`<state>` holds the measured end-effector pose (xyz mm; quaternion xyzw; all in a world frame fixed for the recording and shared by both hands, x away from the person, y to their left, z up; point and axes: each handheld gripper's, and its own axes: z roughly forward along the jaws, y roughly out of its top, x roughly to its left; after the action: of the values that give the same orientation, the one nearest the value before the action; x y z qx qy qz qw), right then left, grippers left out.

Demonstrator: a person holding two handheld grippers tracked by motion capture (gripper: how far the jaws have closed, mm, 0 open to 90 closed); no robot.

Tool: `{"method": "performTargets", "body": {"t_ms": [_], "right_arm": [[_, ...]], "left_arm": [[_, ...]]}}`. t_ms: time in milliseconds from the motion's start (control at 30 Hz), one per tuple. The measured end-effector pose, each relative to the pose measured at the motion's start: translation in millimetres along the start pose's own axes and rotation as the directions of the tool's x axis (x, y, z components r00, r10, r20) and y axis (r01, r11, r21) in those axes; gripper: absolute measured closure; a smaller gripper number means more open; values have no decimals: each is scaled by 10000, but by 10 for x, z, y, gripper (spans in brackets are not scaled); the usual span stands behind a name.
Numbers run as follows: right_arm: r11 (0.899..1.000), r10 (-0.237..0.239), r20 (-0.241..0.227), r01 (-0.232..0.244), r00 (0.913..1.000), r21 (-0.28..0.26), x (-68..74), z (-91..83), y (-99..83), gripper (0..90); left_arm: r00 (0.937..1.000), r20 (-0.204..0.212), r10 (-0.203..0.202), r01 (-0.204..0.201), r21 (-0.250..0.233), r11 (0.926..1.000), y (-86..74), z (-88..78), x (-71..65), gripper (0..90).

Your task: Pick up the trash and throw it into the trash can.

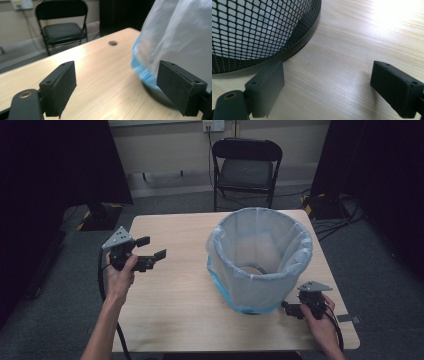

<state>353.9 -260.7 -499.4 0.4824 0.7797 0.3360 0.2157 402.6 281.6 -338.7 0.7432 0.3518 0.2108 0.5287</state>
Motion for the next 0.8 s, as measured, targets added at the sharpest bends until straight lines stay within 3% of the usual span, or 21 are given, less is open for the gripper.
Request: {"method": "performTargets", "body": {"t_ms": [167,367,533,633,700,800], "right_arm": [[10000,2,1,-2,10000,2,0,0,0,111],[10000,0,0,0,10000,-1,0,0,0,111],[10000,-3,1,3,10000,-1,0,0,0,111],[10000,-3,3,3,10000,1,0,0,0,111],[10000,-2,6,2,10000,0,0,0,0,111],[10000,-2,3,2,10000,0,0,0,0,111]], "left_arm": [[9988,-362,-324,333,228,9992,-248,-62,31,158],[9936,-1113,-184,304,1071,9938,-566,-54,55,158],[9921,-1172,-441,606,1406,9882,-842,-64,62,158],[9923,-1176,-378,614,2035,9771,-969,-42,70,158],[9909,-1286,-393,640,1935,9790,-1050,-45,59,159],[9897,-1303,-598,878,2211,9713,-1185,-26,45,158]]}}
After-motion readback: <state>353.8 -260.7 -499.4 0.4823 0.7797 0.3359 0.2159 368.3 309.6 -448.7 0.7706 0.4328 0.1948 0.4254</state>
